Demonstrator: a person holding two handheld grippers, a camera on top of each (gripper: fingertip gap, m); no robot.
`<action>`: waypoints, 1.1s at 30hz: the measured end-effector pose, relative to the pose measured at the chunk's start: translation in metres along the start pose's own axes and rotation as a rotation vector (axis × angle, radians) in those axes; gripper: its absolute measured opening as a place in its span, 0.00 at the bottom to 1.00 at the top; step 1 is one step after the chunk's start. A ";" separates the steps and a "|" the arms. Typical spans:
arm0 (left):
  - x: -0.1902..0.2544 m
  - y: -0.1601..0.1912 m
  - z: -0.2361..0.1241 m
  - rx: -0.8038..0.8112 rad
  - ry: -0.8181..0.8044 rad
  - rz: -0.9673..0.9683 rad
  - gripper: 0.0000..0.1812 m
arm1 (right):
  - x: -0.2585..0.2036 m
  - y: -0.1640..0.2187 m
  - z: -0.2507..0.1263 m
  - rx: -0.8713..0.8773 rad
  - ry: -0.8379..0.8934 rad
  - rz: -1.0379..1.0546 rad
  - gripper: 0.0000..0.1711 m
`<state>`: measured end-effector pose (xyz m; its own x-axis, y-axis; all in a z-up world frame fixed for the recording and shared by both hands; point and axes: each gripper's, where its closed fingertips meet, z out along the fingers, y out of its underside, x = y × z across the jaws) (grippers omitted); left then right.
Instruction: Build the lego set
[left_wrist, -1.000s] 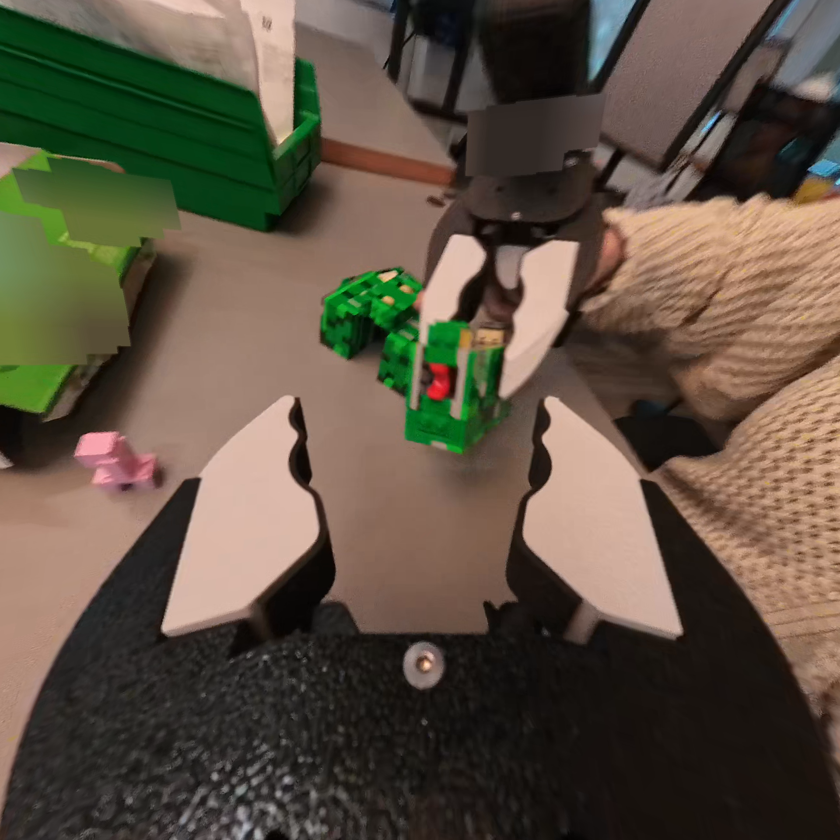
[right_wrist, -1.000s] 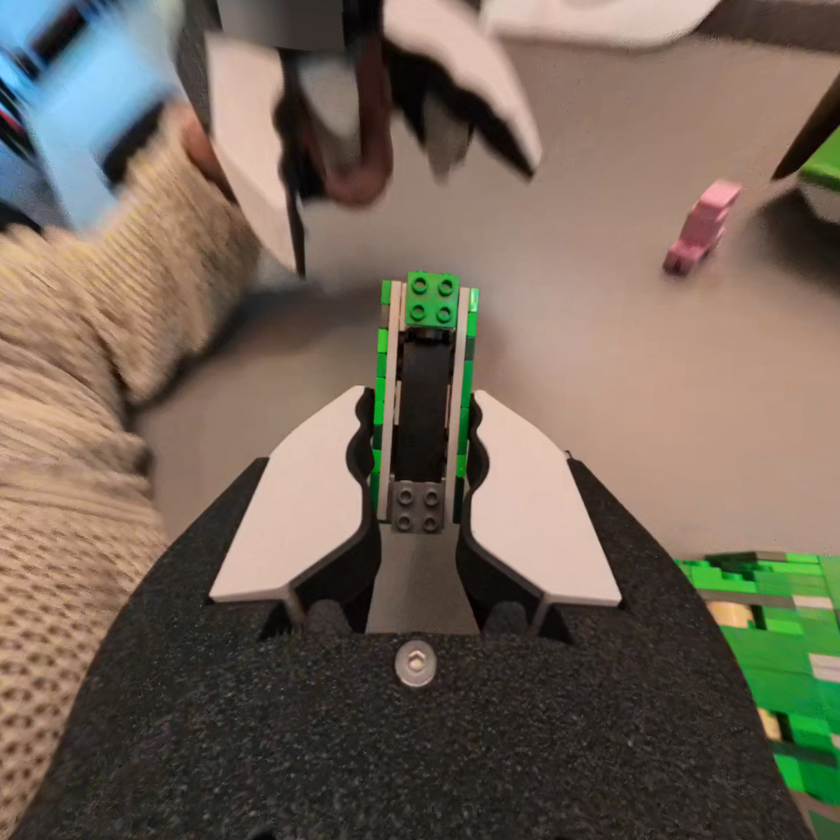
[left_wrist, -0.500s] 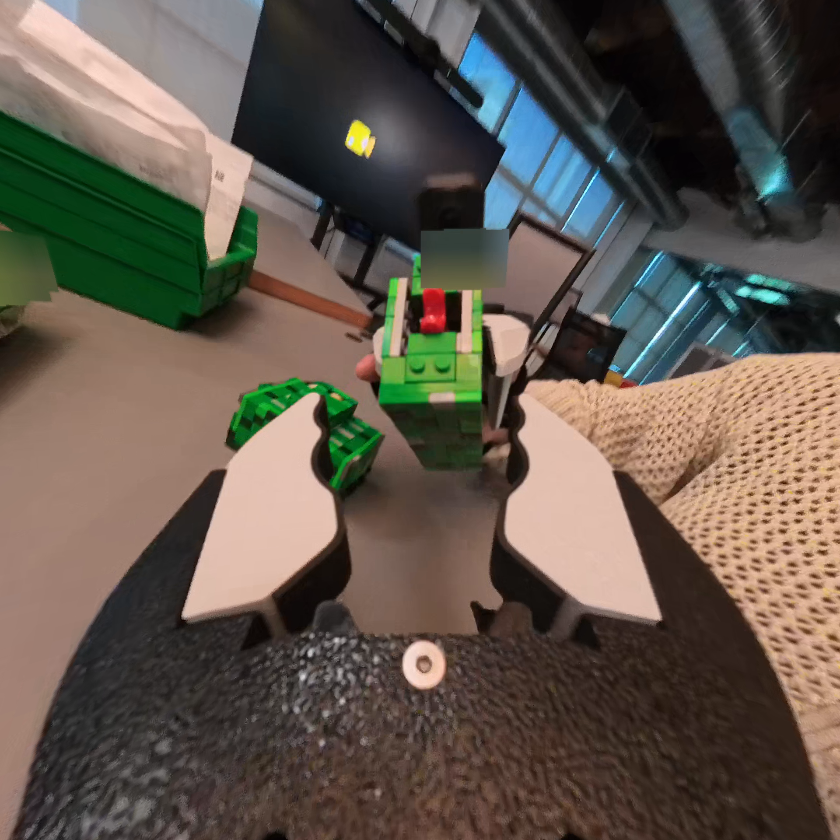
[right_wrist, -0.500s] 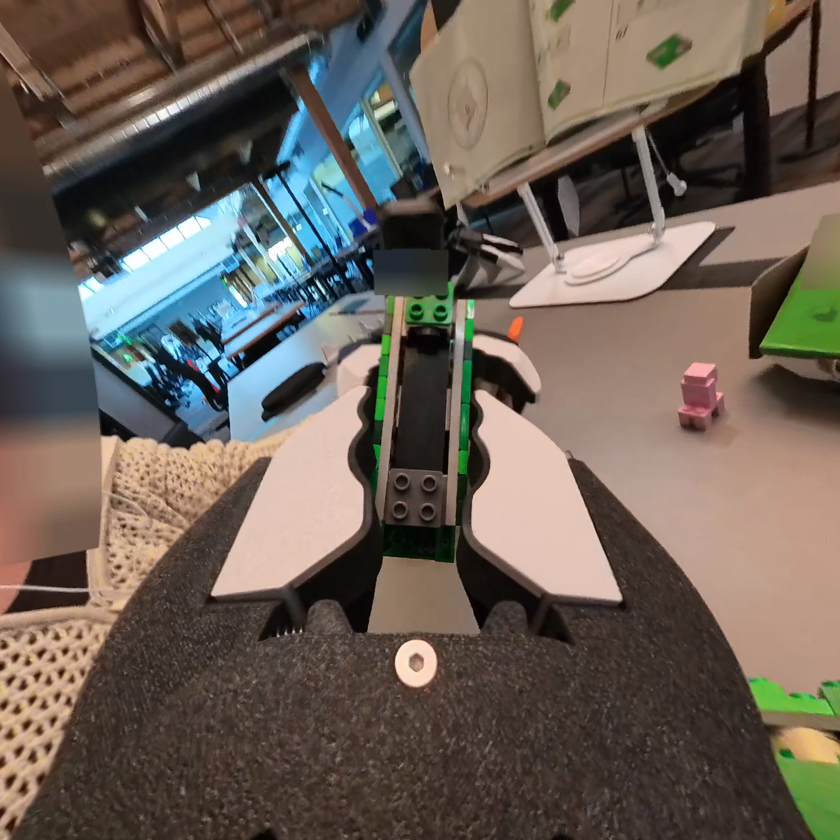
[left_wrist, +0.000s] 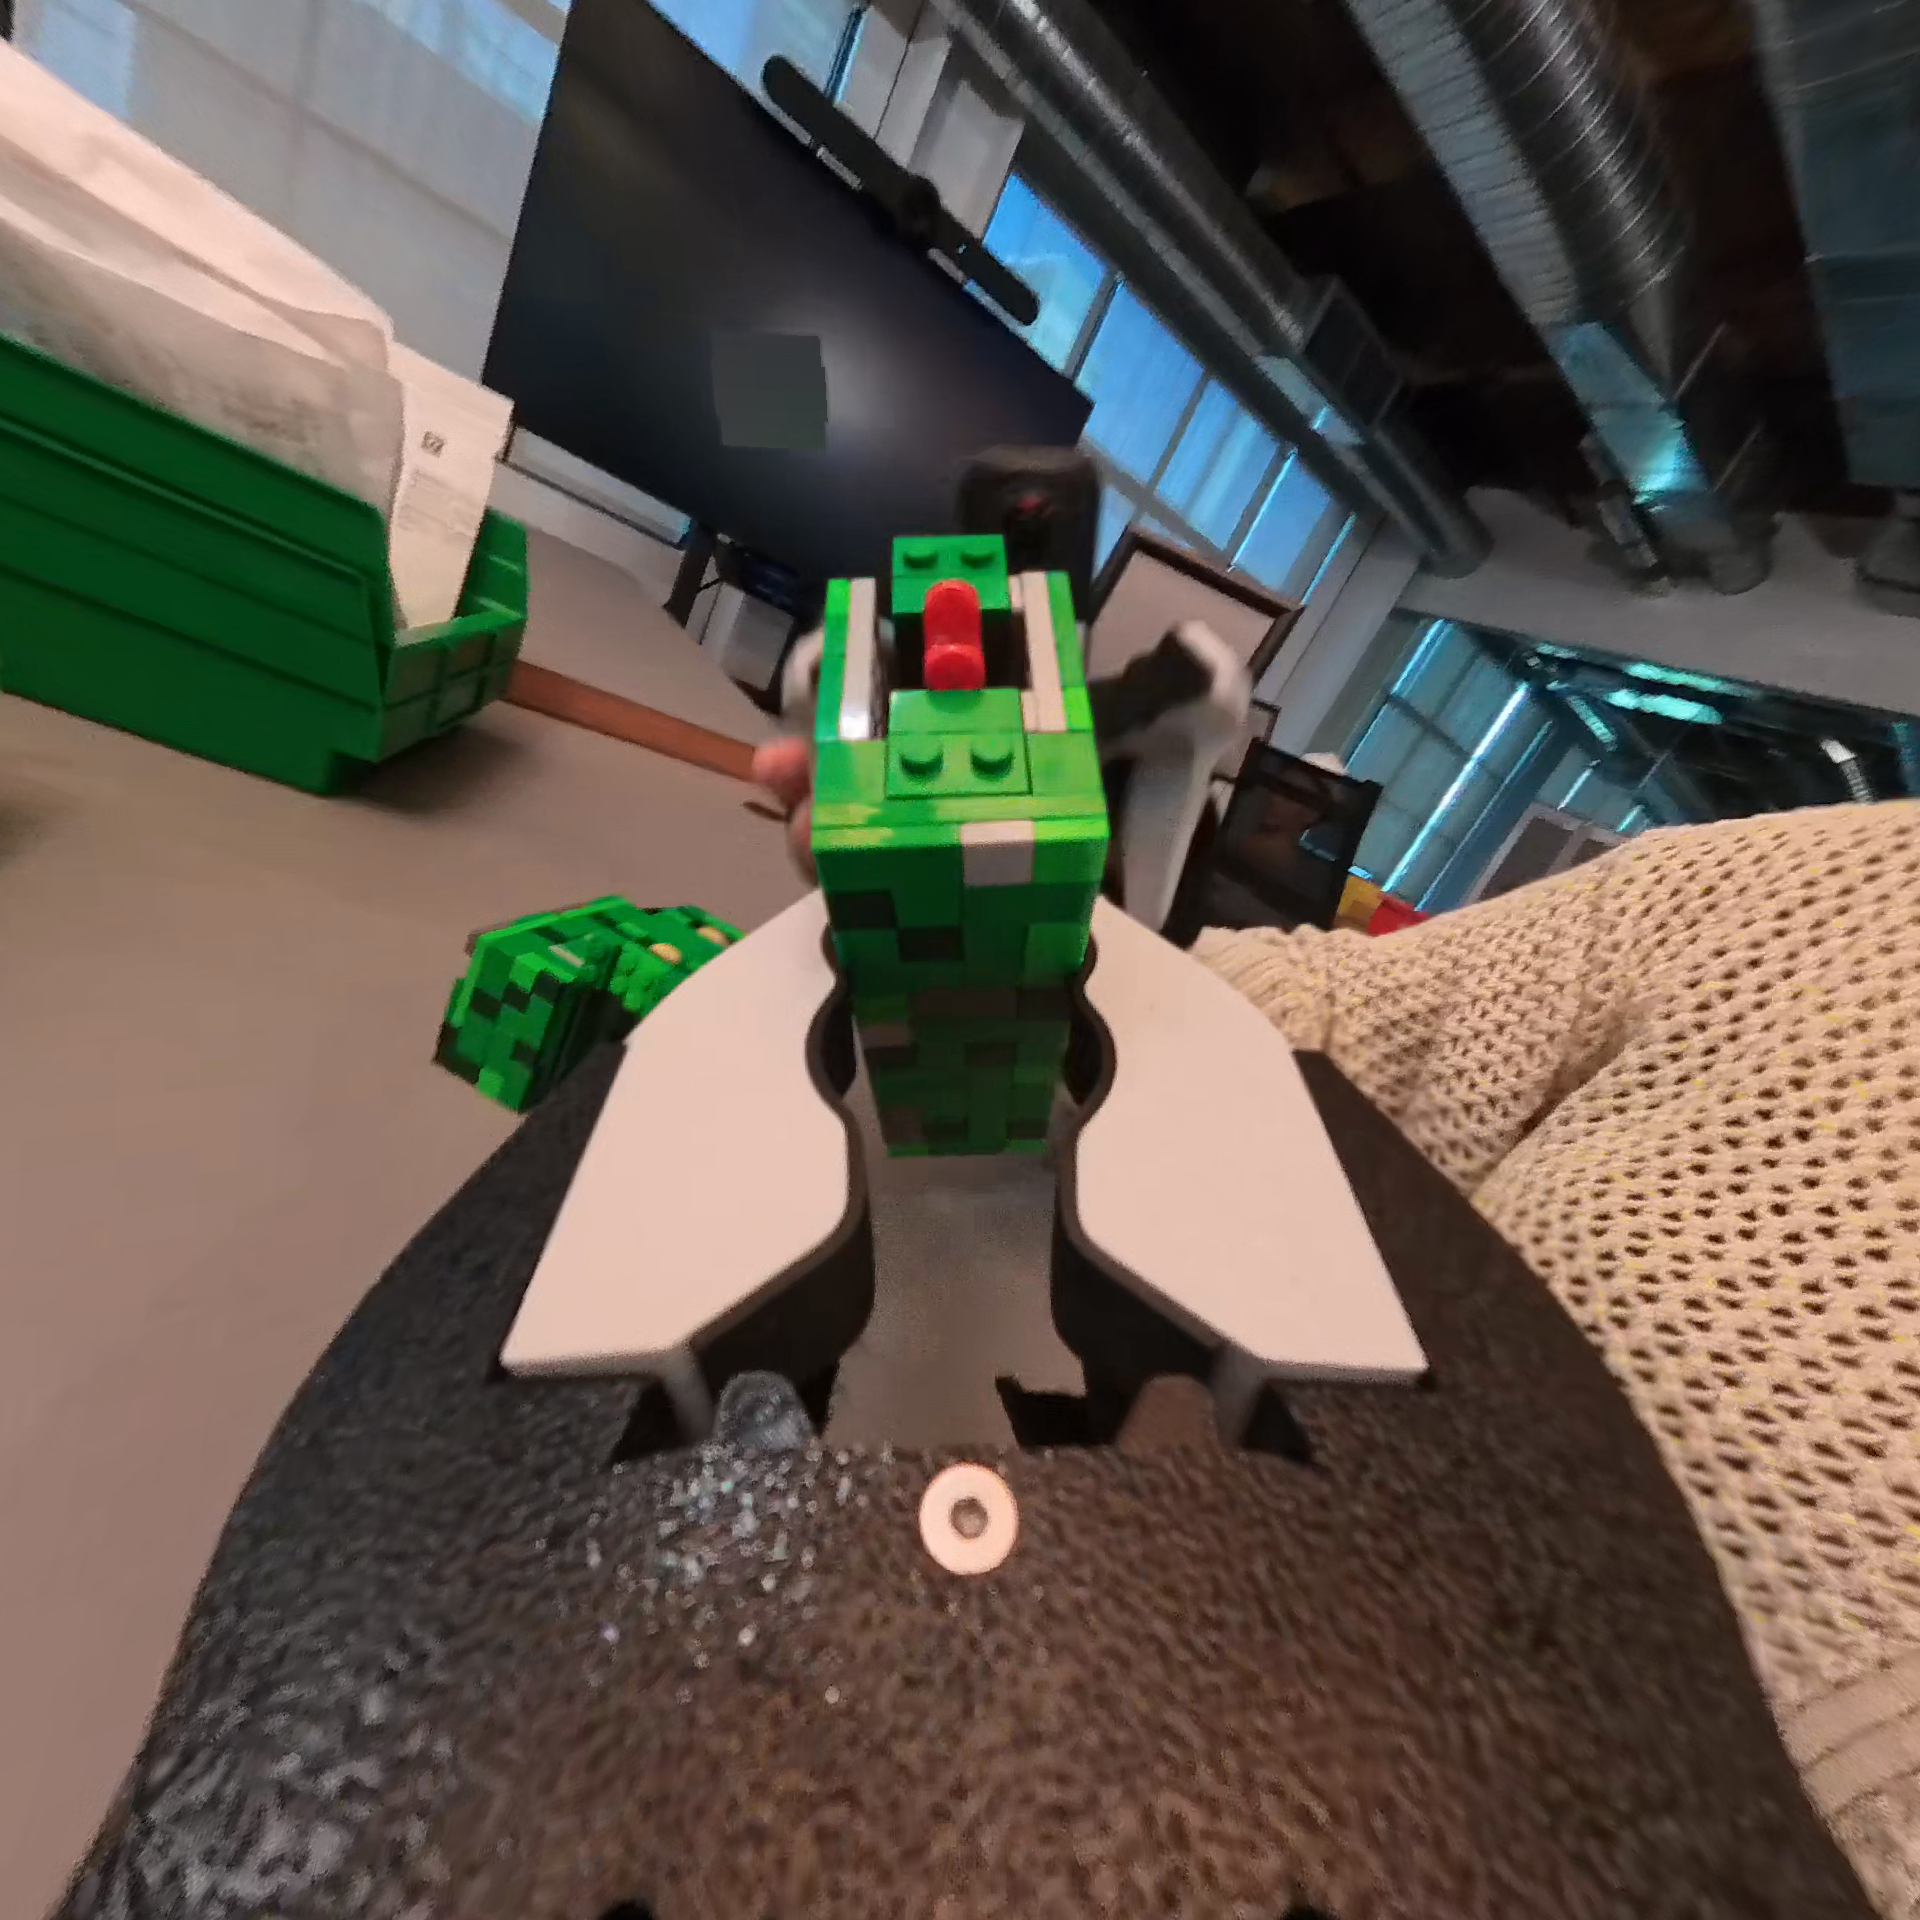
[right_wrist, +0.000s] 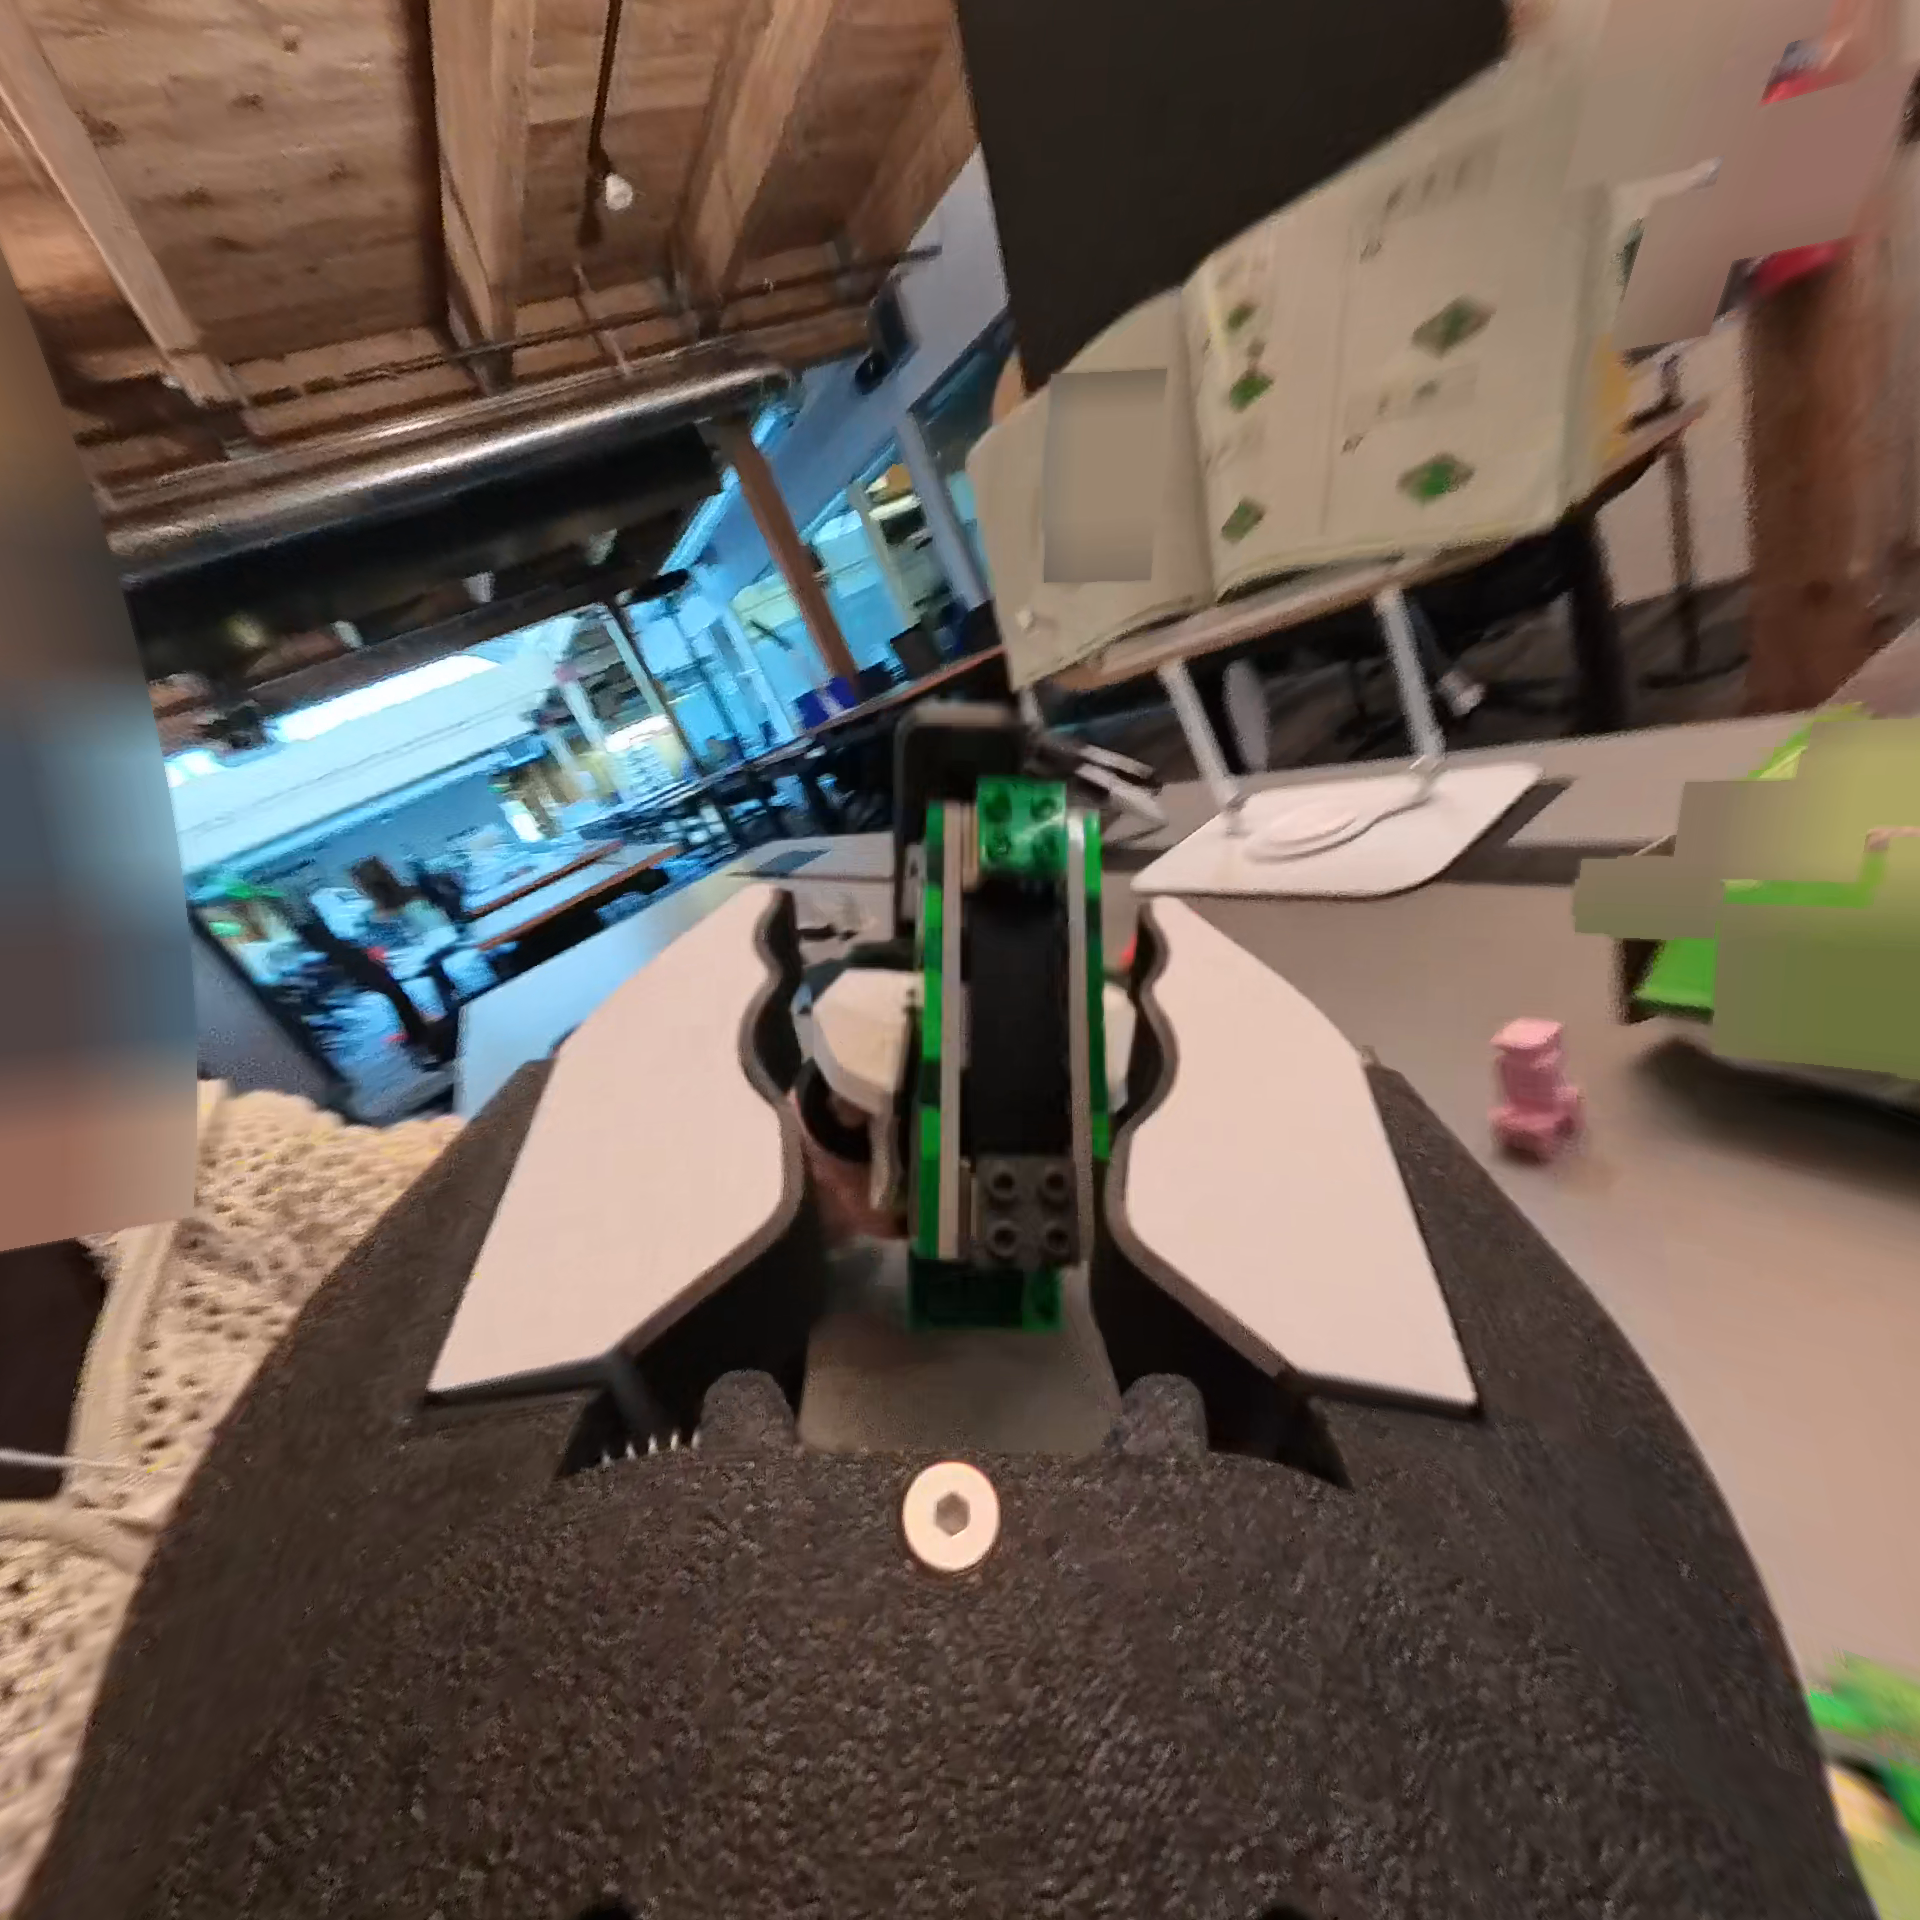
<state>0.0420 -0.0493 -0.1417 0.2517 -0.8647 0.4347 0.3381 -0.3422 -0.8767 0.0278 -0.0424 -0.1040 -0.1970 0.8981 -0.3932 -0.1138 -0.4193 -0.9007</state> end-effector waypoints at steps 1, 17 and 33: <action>-0.003 0.003 -0.002 -0.016 -0.013 0.005 0.20 | 0.003 -0.010 -0.009 0.007 0.041 -0.068 0.39; -0.017 0.010 -0.035 -0.188 -0.093 0.210 0.20 | 0.110 0.075 -0.116 -1.137 0.371 -0.335 0.32; -0.020 -0.004 -0.059 -0.178 -0.116 0.271 0.20 | 0.064 0.110 -0.033 -1.090 -0.014 -0.458 0.21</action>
<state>-0.0172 -0.0526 -0.1591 0.4155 -0.8890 0.1926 0.0842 -0.1733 -0.9813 0.0346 -0.0269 -0.2346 -0.3653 0.9309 0.0028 0.7128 0.2817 -0.6424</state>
